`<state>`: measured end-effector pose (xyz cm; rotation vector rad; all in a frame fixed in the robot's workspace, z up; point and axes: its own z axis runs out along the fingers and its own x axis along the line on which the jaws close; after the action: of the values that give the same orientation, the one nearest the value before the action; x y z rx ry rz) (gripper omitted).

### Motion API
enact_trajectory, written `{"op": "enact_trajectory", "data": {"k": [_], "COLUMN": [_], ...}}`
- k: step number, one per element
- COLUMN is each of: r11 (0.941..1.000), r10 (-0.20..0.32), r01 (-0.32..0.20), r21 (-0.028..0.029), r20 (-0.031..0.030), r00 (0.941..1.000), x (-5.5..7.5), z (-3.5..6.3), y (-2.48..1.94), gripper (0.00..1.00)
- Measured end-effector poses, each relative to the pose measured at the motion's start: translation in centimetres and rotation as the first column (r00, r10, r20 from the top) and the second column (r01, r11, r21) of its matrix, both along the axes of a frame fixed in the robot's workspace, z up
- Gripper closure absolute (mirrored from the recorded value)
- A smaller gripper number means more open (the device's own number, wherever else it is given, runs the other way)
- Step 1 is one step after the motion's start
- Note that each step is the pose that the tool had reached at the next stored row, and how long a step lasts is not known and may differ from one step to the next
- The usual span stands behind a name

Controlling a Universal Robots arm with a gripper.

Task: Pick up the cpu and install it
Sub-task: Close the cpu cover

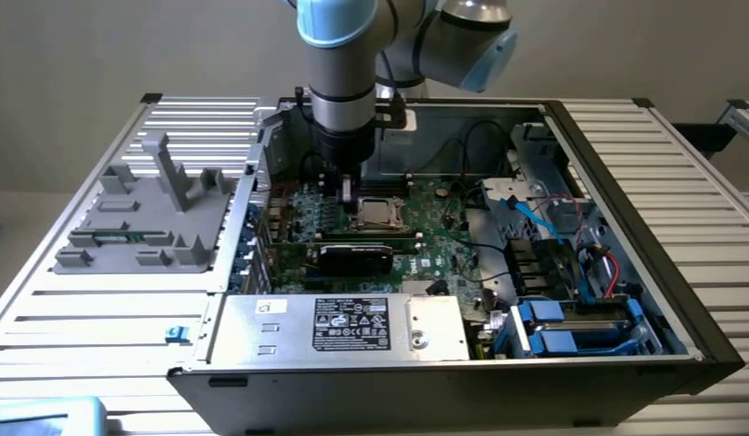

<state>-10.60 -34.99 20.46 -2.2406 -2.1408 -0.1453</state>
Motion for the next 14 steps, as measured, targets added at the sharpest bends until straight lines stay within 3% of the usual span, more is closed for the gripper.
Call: {"op": "enact_trajectory", "data": {"k": [9,14], "r11": [1.0,1.0], "r10": [-0.006,-0.006], "r01": [0.006,0.006], "r21": [0.0,-0.0001], "r20": [0.0044,0.0045], "r00": [1.0,1.0], "x": [-0.1,-0.3], "z": [-0.02,1.77], "y": [0.0,-0.03], "gripper": [0.89,0.89]}}
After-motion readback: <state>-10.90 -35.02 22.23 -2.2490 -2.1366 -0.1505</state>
